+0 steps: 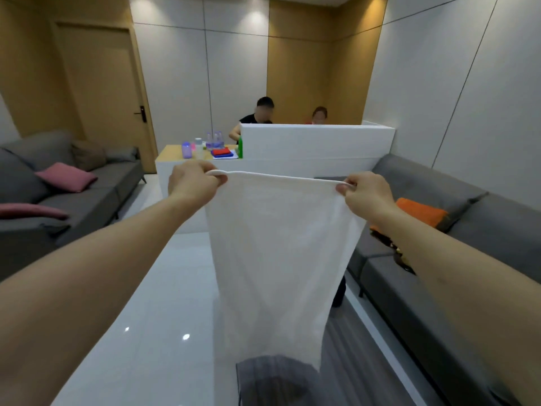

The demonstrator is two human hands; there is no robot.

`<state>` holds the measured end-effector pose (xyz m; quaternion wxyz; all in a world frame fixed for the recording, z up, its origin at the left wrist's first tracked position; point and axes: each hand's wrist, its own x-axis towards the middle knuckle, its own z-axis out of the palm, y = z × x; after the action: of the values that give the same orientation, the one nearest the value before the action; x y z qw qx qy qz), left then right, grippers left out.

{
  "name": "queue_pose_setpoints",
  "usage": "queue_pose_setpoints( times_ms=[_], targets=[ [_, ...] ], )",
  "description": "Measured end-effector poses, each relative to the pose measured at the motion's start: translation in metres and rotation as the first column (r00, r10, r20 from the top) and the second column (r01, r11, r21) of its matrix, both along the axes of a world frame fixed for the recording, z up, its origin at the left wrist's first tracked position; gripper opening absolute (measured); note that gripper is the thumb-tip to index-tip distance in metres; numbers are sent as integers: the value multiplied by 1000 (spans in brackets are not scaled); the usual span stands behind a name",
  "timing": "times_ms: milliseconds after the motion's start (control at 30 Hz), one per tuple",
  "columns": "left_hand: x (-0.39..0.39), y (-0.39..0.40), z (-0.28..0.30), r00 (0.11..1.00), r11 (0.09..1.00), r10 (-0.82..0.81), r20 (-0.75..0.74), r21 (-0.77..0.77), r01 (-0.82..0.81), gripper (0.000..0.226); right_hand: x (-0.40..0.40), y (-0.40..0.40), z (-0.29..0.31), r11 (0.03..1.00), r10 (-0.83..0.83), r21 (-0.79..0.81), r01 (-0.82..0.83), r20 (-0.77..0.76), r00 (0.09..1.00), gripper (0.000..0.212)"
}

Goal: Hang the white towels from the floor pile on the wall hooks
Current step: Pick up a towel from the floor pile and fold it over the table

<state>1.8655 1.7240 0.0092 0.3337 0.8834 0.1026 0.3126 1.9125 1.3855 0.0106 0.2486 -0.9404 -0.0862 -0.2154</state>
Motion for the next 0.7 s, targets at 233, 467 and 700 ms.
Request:
queue_pose_setpoints(
  times_ms=[233, 467, 700],
  targets=[
    [71, 3, -4, 999, 999, 39, -28, 29, -38, 17, 82, 8, 7, 999, 9, -47, -10, -19, 1000, 16],
    [177, 42, -18, 993, 999, -24, -117, -47, 18, 13, 189, 42, -8, 995, -72, -79, 66, -76, 994, 22],
    [273, 84, -27, 982, 991, -54, -182, -130, 31, 12, 282, 88, -15, 991, -131, 13, 133, -90, 987, 21]
  ],
)
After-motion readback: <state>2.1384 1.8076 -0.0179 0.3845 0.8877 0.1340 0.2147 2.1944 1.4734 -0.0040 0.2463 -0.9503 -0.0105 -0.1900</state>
